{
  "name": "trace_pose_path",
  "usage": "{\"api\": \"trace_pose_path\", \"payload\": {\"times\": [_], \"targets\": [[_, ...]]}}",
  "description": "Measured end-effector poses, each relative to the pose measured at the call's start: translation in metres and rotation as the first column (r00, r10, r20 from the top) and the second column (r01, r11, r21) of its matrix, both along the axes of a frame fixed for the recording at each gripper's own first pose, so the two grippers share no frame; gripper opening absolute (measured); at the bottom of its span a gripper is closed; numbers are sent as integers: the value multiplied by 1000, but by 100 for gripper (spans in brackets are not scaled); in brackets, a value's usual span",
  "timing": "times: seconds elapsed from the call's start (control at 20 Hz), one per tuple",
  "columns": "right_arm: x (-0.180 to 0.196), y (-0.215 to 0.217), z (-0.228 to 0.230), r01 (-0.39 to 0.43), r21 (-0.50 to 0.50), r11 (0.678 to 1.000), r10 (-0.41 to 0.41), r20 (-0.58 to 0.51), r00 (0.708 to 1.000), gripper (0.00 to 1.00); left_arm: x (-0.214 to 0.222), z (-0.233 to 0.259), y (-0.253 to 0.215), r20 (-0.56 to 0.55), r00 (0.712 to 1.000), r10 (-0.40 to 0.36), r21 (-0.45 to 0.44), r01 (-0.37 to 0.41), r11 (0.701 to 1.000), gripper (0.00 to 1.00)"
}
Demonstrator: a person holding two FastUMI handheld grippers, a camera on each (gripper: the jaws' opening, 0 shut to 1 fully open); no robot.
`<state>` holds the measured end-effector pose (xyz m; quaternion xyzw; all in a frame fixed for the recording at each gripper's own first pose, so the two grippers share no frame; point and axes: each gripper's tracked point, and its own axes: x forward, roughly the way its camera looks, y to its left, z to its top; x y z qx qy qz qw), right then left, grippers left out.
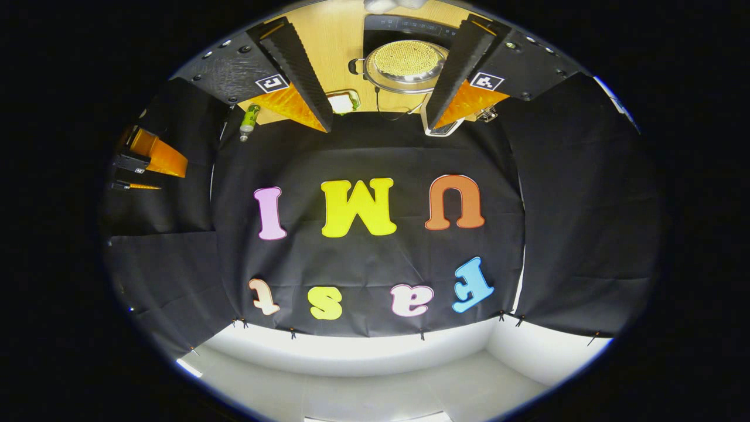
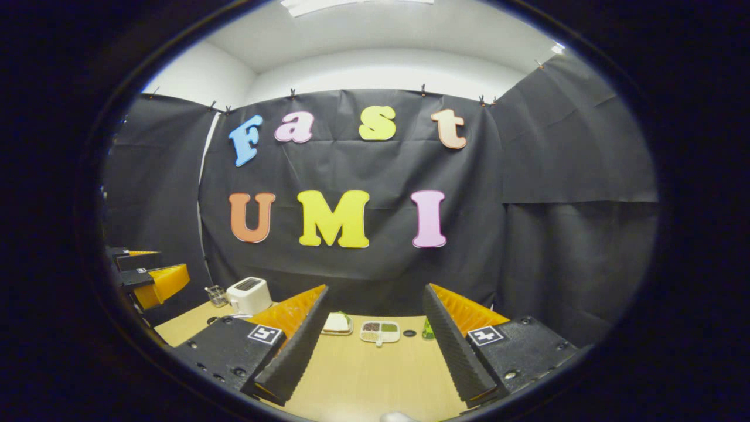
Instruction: First push the handle of the pot to place it horizontally, then grasp the pot with both hands and set it on the induction cooktop.
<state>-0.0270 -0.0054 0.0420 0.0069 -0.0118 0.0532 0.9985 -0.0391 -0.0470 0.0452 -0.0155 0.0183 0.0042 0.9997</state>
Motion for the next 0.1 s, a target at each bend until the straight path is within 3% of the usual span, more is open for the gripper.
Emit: {"api": "trace_pose_path", "payload": {"times": [0.1], "targets": [[-2, -3, 4, -1, 5, 1000, 1, 7, 1000, 100, 0, 1, -2, 0, 1000, 2, -1, -2, 1000, 96]]}}
